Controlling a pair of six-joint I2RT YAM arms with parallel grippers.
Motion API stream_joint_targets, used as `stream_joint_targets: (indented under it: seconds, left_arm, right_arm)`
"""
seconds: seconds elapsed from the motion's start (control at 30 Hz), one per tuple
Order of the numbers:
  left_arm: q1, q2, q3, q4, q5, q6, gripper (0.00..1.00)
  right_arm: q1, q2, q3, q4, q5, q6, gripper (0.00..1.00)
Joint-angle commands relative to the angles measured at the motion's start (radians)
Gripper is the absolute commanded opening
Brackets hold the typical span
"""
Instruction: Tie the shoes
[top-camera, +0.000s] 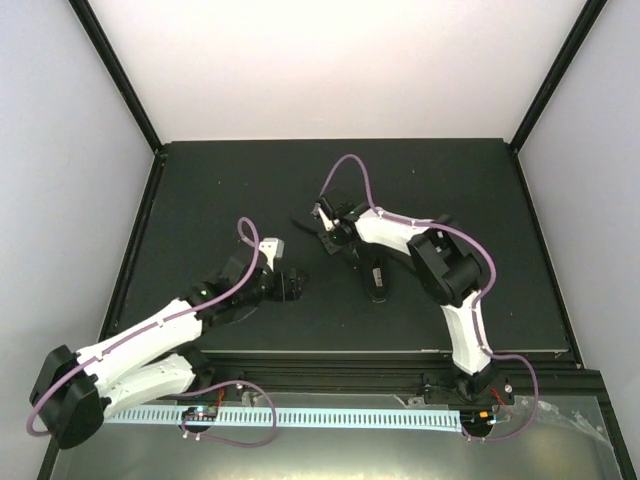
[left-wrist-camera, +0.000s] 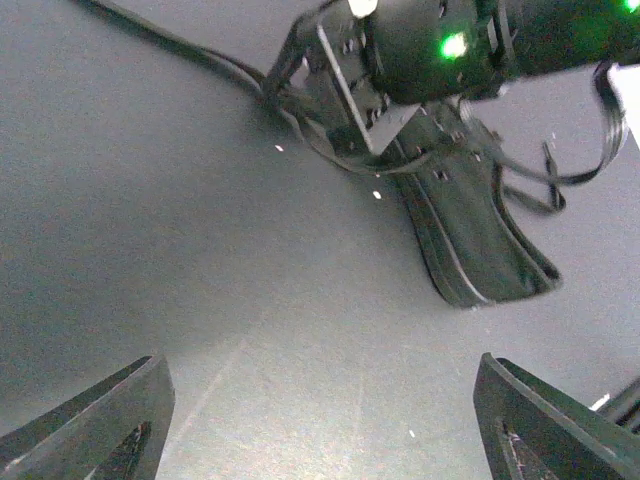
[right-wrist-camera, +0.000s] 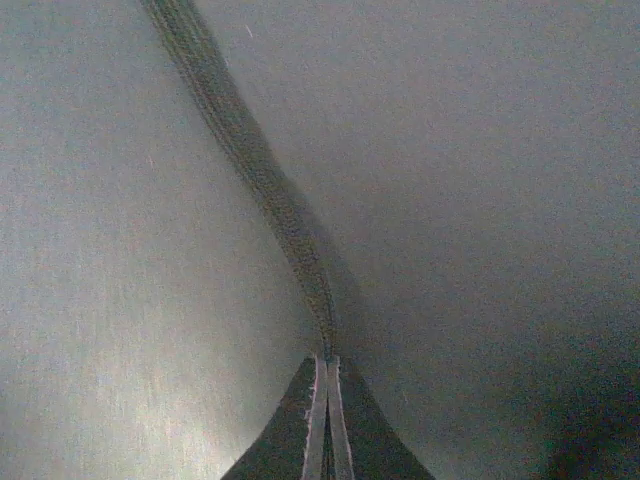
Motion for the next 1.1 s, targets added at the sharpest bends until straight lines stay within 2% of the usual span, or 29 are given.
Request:
stream_joint_targets:
  seconds: [0.0,0.2,0.37,0.6,0.73,0.8,0.87,1.0,1.07]
  left_arm:
    - [-0.111,0.065,-0.015,0.146,-0.063,-0.133,0.82]
    - [-0.221,0.308,0.116,0.259,-0.002,-0.157,0.79]
    - [-0.264,0.533,0.258,0.304,0.066,-0.140,0.79]
    - [-0.270,0.735,0.411,0.277,0.102,-0.120,0.85]
    - [-0.273,0.818,0.477,0.230,0.080,-0.102,0.85]
    - [-0.273,0.851,0.502,0.196,0.069,-0.093,0.79]
    - [-0.276,0.876,0.515,0.176,0.061,-0.085,0.68]
    - [-0.288,0.888,0.518,0.159,0.043,-0.075,0.36]
    - [-0.300,0.879,0.521,0.132,0.012,-0.062,0.25]
  right_arm:
    - [-0.057,-0.198,-0.114,0.035,-0.050,0.122,0.02]
    - [-0.135,-0.423,-0.303,0.114,-0.146,0.204,0.02]
    - [-0.178,-0.565,-0.439,0.150,-0.096,0.265,0.02]
    - [-0.199,-0.661,-0.525,0.147,-0.067,0.302,0.02]
    - [-0.201,-0.692,-0.550,0.147,-0.053,0.315,0.02]
    - [-0.202,-0.704,-0.557,0.146,-0.050,0.325,0.02]
    - [-0.201,-0.720,-0.567,0.149,-0.053,0.333,0.02]
    - [-0.201,-0.739,-0.568,0.138,-0.059,0.336,0.02]
    - [-0.200,-0.742,-0.566,0.130,-0.062,0.335,0.02]
